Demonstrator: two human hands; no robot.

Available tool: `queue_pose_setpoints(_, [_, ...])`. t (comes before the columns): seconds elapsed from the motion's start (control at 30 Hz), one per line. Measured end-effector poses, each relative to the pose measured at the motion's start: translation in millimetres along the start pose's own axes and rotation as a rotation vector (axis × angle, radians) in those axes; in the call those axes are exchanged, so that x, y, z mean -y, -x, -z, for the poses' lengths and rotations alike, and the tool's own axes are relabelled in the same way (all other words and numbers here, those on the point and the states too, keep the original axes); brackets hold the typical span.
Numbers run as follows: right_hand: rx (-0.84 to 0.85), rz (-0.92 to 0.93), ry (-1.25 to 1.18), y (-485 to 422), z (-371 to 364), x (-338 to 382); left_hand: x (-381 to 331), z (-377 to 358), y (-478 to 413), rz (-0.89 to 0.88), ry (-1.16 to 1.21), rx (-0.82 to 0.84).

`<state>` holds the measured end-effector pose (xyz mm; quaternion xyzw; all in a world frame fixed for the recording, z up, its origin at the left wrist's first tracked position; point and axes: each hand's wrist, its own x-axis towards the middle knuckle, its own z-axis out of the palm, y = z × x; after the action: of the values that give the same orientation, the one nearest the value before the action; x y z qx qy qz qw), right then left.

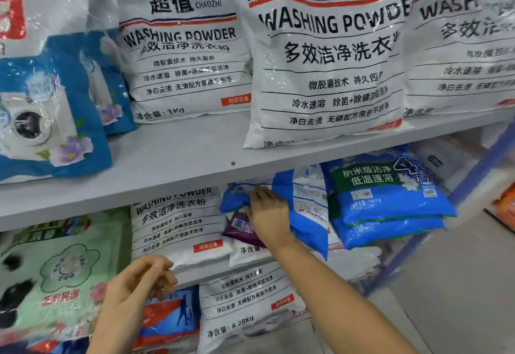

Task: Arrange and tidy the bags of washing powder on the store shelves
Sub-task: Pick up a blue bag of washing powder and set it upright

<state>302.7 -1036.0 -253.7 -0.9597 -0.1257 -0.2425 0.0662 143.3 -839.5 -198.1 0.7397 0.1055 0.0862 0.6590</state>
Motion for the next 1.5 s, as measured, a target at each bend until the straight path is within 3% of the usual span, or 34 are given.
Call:
queue_pose_setpoints(0.23, [-0.009,-0.49,-0.778,-8,11,-36,7,-19,-11,0.077,0.022,0.095])
queue_pose_setpoints(0.37, [-0.076,-0.625,-1.08,-3,24,-58,18,-72,-19,0.212,0.067,0.242])
queue_pose_setpoints(0.47, [-0.154,-0.726,-1.244,3,34,-75,28,-127,-17,0.413,0.175,0.362])
queue_pose_setpoints(0.57, [-0.287,-0.869,-1.399,10,48,-96,42,-187,-11,0.774,0.393,0.468])
queue_pose_setpoints(0.63, [-0.326,-0.984,-1.494,11,56,-112,55,-225,-13,0.968,0.609,0.449])
queue_pose_setpoints(0.7, [-0.301,-1.126,-1.547,11,59,-130,67,-259,-22,1.029,0.679,0.373])
queue_pose_setpoints(0.93, [-0.215,-1.389,-1.988,12,59,-185,69,-335,-43,0.981,0.618,0.172])
queue_pose_setpoints(1.03, [-0.189,-1.466,-2.168,23,54,-223,69,-347,-44,0.966,0.734,0.11])
queue_pose_setpoints(1.1, [-0.224,-1.517,-2.221,38,50,-257,67,-351,-42,0.962,0.811,0.157])
queue_pose_setpoints(1.2, [-0.247,-1.476,-2.213,68,45,-303,61,-351,-44,0.986,0.746,0.335])
queue_pose_setpoints(1.3, [-0.116,-1.324,-2.113,89,40,-324,57,-343,-48,1.004,0.487,0.414])
queue_pose_setpoints(1.4, [-0.091,-1.258,-2.068,91,42,-338,53,-345,-42,0.872,0.353,0.349])
queue_pose_setpoints(1.5, [-0.086,-1.312,-2.118,90,44,-356,47,-362,-38,0.716,0.298,0.197])
